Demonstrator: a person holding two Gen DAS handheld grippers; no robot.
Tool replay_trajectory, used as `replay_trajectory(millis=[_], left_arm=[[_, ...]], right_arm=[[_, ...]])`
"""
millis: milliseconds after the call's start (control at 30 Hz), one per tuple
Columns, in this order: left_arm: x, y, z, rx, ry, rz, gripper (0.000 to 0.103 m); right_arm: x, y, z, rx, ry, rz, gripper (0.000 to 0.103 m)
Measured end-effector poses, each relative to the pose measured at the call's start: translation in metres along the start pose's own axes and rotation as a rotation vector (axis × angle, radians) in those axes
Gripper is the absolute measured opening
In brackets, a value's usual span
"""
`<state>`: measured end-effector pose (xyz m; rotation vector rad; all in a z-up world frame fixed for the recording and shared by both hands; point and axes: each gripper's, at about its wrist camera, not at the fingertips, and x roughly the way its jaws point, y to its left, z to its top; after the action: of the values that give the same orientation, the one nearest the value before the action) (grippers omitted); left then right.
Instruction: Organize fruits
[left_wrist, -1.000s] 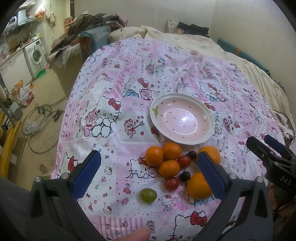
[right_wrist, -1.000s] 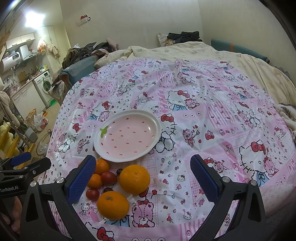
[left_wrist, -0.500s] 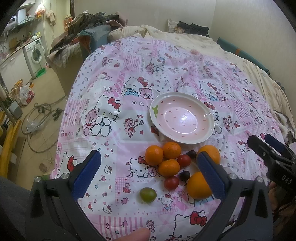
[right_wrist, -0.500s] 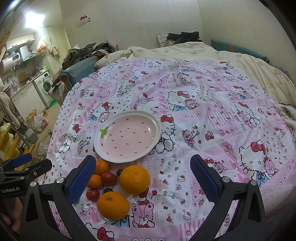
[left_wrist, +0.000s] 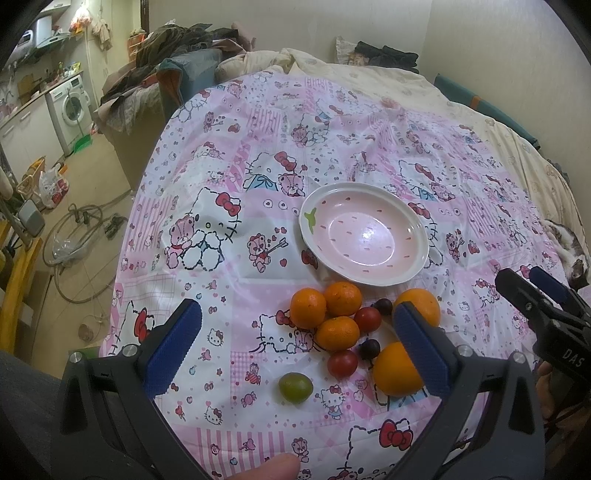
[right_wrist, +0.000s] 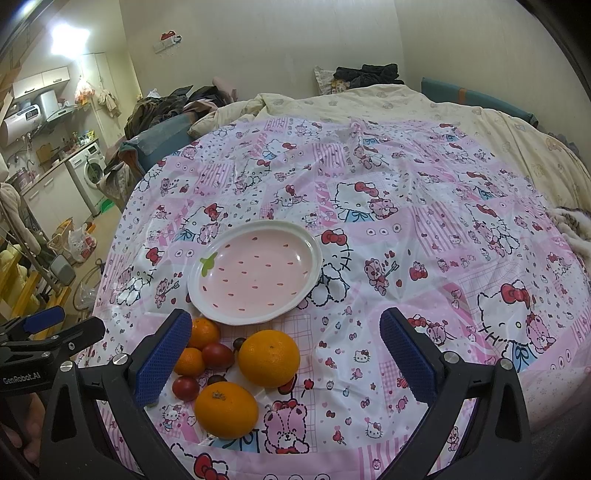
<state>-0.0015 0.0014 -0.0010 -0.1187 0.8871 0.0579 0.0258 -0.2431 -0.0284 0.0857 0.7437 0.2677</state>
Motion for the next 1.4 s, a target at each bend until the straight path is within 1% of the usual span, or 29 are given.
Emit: replay_trajectory(millis=[333,467,600,633,733,833,933,967,1000,1033,1100,1200,1267,1300,1400], left_arm=[[0.000,0.000,0.001,-0.001,0.001,0.000,0.103],[0.006,0.005,-0.007,-0.006,0.005,0.001,0.103],[0.007,0.005,-0.007,-0.006,0.009,0.004,0.103],[0.006,0.004,-0.005,-0.007,0.011,0.005,0.103],[0.006,0.005,-0.006,-0.008,0.010,0.005,0.103],[0.006,0.005,-0.005,-0.011,0.012,0.013,0.103],[0.008,0.009,-0.004,-0.034,0.022,0.032,0.103],[0.009,0.011,-0.003,-0.045,0.028,0.034,0.103],[0.009,0.013,-0.003,-0.055,0.034,0.036,0.103],[0.010,0.015,-0.003,-0.062,0.040,0.039,0.103],[0.012,0.017,-0.003,-0.069,0.049,0.041,0.103],[0.013,0.018,-0.003,-0.070,0.060,0.044,0.103],[0.014,0.019,-0.004,-0.069,0.065,0.047,0.103],[0.014,0.020,-0.003,-0.071,0.069,0.049,0.103],[0.017,0.023,-0.004,-0.085,0.084,0.053,0.103]], right_arm=[[0.002,0.001,-0.007,-0.004,0.001,0.002,0.103],[0.001,0.004,0.007,-0.008,0.002,0.005,0.103],[-0.001,0.006,0.006,-0.010,0.008,0.004,0.103],[0.000,0.004,0.000,-0.008,0.008,0.005,0.103],[0.002,0.003,-0.002,-0.008,0.009,0.004,0.103],[0.004,-0.001,-0.002,0.015,0.031,0.032,0.103],[0.026,-0.011,-0.006,0.096,0.193,0.152,0.103],[0.034,-0.013,-0.010,0.112,0.242,0.173,0.096],[0.047,-0.013,-0.017,0.132,0.331,0.203,0.088],[0.055,-0.012,-0.021,0.138,0.381,0.218,0.085],[0.074,-0.003,-0.034,0.117,0.492,0.234,0.083],[0.090,0.012,-0.049,0.085,0.566,0.259,0.080],[0.096,0.020,-0.054,0.083,0.589,0.268,0.078],[0.103,0.024,-0.057,0.076,0.603,0.259,0.075],[0.110,0.028,-0.061,0.071,0.632,0.246,0.073]])
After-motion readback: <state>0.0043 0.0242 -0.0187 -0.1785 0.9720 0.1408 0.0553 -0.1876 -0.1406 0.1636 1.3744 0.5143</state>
